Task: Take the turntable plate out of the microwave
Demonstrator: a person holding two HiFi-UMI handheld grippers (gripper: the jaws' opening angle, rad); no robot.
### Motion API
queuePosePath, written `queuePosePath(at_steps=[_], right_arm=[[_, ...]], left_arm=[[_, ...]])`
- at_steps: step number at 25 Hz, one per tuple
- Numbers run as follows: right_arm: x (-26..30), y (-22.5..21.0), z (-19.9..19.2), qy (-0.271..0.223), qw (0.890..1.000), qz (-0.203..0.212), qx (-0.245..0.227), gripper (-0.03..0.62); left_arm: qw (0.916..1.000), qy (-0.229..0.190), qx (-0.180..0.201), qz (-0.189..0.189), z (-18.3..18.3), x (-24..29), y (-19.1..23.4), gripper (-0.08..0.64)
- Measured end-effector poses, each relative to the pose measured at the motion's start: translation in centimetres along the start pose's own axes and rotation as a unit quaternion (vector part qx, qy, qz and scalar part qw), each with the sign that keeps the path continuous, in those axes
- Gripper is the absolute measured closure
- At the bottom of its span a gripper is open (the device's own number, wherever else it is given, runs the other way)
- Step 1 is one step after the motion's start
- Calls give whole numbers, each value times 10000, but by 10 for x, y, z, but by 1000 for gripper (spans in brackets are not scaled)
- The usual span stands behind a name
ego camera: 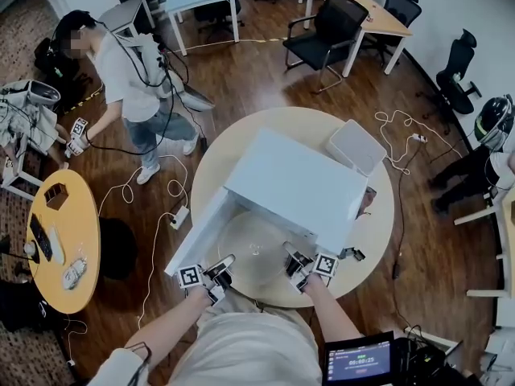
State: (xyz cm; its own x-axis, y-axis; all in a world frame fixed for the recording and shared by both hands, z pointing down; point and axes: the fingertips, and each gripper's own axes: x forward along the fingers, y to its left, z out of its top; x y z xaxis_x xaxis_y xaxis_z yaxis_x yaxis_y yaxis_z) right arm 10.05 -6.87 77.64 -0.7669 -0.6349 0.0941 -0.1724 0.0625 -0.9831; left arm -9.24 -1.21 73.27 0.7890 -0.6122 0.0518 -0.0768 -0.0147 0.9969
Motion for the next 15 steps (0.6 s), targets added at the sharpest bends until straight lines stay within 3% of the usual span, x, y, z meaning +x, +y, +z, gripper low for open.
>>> queuePosePath(at_steps=[8,15], right_arm=[[3,33,-20,657,9955,666,-149,491],[-5,75,-26,804,9908,1046,-306,491]], left_arm=[[9999,138,60,-43,-9,-11,-16,528],[9992,364,41,-182,-21,-6,-46,528]])
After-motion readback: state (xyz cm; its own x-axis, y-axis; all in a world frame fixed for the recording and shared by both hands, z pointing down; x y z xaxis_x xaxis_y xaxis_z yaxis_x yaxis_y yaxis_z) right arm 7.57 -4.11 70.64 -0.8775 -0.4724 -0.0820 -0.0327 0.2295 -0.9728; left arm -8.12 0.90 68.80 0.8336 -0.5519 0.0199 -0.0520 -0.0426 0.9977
